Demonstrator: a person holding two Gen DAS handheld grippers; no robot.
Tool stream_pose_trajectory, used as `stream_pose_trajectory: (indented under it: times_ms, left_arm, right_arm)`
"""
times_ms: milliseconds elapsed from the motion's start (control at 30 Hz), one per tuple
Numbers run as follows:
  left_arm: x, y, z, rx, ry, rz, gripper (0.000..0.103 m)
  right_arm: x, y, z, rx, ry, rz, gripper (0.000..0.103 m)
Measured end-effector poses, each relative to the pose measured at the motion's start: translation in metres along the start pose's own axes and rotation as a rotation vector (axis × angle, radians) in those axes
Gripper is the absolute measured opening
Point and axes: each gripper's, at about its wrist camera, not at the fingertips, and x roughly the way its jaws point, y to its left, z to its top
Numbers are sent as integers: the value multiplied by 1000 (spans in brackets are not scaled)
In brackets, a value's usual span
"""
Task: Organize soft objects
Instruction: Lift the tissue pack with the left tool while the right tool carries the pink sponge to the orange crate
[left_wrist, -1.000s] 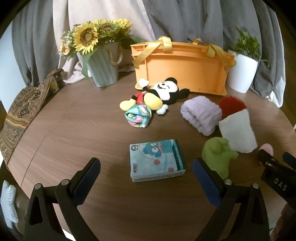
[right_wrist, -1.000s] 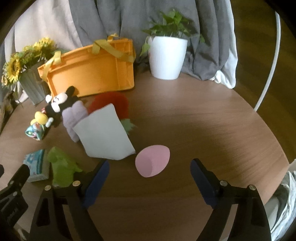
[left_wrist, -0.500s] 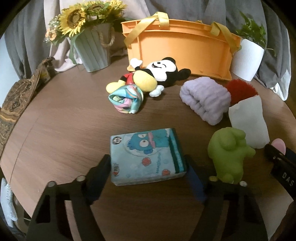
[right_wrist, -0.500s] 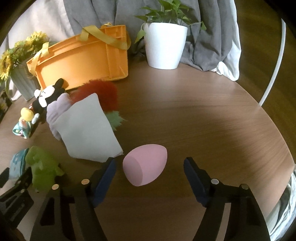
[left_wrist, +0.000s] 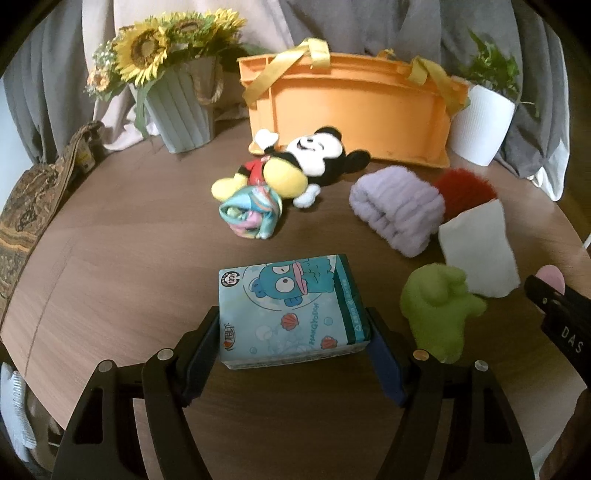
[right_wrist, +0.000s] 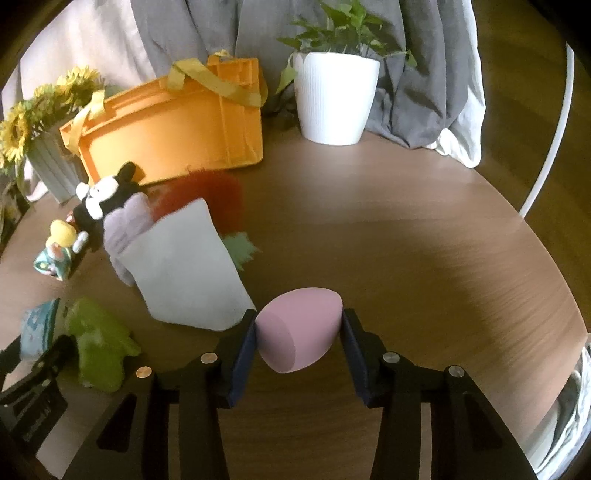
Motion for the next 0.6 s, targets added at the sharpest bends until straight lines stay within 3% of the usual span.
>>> stream_pose_trajectory:
  times_ms: [600]
  left_arm:
    - [-57,11,65,57,-165,-50,73]
  right_arm:
    - [-64,28,45,-15,-135,125,46]
